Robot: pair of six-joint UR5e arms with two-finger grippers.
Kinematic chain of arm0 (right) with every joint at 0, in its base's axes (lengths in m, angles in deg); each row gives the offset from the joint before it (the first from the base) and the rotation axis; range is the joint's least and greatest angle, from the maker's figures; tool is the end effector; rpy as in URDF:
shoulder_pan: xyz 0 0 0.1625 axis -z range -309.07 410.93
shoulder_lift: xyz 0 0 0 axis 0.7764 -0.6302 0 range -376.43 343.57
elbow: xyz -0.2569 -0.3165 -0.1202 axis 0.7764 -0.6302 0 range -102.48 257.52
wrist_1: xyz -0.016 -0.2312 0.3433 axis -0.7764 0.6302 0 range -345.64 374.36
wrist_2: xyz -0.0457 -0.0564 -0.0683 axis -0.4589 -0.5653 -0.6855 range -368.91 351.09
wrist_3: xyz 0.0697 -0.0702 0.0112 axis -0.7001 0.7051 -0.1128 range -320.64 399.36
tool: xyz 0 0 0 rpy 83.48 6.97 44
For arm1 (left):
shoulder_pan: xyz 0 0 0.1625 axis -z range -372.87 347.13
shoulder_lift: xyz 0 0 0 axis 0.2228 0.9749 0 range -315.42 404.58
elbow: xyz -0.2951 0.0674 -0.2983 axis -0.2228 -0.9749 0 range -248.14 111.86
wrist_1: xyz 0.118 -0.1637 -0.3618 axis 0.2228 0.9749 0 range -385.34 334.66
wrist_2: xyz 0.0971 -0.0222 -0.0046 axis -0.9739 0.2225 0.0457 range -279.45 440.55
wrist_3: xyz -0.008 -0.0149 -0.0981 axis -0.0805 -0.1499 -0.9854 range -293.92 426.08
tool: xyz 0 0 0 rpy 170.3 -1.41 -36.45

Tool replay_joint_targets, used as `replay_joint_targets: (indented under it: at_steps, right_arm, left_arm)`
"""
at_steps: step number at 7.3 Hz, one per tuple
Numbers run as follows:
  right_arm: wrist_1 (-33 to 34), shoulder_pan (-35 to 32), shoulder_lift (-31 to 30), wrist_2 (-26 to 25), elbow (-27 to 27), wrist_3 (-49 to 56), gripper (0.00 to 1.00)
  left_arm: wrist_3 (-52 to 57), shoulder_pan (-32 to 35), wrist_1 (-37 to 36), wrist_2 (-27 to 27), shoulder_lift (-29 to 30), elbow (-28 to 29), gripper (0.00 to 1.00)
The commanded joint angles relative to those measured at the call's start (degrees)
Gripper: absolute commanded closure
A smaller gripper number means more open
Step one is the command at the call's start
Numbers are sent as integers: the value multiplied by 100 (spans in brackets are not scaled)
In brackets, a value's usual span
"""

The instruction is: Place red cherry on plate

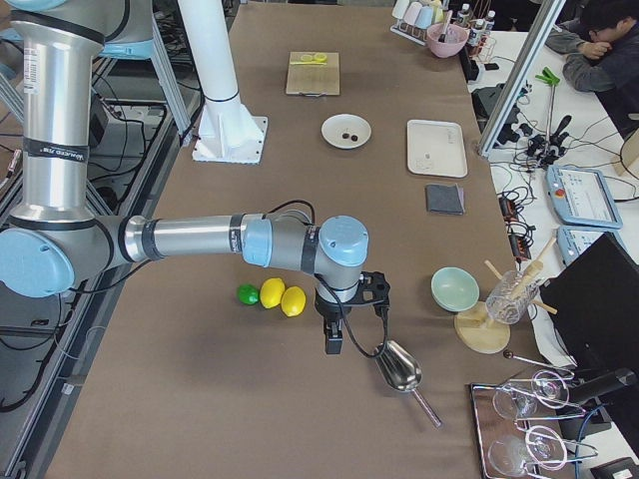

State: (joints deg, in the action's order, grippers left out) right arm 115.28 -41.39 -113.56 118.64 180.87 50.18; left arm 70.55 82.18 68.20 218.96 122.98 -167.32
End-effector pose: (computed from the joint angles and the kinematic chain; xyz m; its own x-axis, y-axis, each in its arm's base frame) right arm 0.0901 -0.4267 0.6286 0.7836 -0.1063 0.6121 0.1086 0.9935 0.0336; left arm -0.0946 -0.4006 0.6595 0.6675 0.0338 -0.7439 0.0361 0.9963 0.0776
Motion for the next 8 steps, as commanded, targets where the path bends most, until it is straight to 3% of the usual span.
replay_joint_targets:
  at_steps: [1,8]
  right_arm:
    - [7,4,-8,15,19,0,0]
    - [7,4,-17,103,36,9,0]
  left_arm:
    - [-7,40,-2,-7,0,4,2]
    - [-7,110,-2,-7,-9,-67,2]
